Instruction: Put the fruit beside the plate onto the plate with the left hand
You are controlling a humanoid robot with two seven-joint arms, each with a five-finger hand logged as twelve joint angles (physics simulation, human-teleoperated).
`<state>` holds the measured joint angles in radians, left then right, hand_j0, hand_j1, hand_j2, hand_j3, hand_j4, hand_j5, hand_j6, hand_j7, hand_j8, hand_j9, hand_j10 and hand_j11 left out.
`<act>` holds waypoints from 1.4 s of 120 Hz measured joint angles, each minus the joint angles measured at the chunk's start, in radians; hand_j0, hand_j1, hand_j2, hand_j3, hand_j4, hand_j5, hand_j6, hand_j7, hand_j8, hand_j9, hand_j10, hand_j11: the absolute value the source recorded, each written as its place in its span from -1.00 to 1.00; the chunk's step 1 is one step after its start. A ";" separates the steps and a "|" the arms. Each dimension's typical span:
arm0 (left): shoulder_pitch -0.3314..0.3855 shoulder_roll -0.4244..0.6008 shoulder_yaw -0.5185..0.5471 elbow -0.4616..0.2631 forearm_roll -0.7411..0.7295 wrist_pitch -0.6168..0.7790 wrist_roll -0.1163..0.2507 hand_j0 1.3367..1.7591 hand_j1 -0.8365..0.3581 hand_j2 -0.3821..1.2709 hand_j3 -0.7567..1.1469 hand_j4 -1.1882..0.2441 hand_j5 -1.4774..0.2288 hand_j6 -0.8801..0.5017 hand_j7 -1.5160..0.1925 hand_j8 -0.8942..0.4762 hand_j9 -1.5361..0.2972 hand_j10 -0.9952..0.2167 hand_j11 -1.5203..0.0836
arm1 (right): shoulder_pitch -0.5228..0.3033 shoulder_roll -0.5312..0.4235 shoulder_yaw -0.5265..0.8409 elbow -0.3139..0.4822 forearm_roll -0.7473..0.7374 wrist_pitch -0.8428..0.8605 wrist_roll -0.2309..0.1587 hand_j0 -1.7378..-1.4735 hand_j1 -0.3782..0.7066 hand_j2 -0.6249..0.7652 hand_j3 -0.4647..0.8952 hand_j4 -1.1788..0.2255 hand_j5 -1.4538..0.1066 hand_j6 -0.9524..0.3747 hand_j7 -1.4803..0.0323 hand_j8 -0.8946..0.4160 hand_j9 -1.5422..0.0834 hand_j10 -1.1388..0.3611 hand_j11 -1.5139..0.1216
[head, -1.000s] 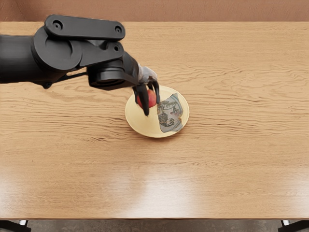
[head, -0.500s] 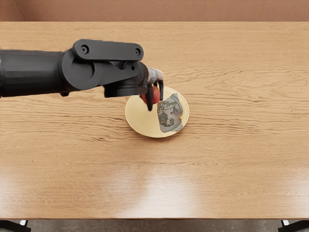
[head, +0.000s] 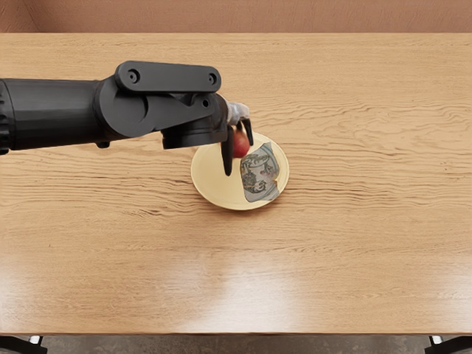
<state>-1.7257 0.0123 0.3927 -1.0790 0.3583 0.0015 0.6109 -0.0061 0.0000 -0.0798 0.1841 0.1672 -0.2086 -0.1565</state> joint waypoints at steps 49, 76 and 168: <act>0.002 0.000 -0.014 -0.001 -0.004 0.000 0.000 0.52 0.46 -0.47 -0.20 0.17 0.33 -0.05 0.37 -0.01 0.30 0.21 0.47 | 0.000 0.000 0.000 0.000 0.000 0.000 0.000 -0.40 -0.87 -0.11 -0.32 0.63 0.80 0.38 0.89 0.31 0.84 0.47 0.79; 0.032 0.013 -0.059 -0.003 -0.004 -0.005 0.000 0.52 0.48 -0.47 -0.20 0.27 0.35 -0.07 0.39 -0.04 0.32 0.22 0.49 | 0.000 0.000 0.000 0.000 0.000 0.000 0.000 -0.40 -0.87 -0.11 -0.32 0.63 0.80 0.38 0.89 0.31 0.84 0.47 0.79; 0.511 0.804 -0.693 -0.097 -0.407 -0.601 0.000 0.52 0.49 -0.48 -0.20 0.31 0.36 -0.08 0.40 -0.06 0.33 0.23 0.50 | 0.005 0.000 0.000 0.000 0.000 0.000 0.000 -0.40 -0.87 -0.11 -0.32 0.63 0.80 0.38 0.89 0.31 0.84 0.47 0.79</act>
<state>-1.2152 0.8165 -0.3003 -1.1764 -0.0484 -0.5999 0.6109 -0.0009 0.0000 -0.0797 0.1841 0.1672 -0.2086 -0.1565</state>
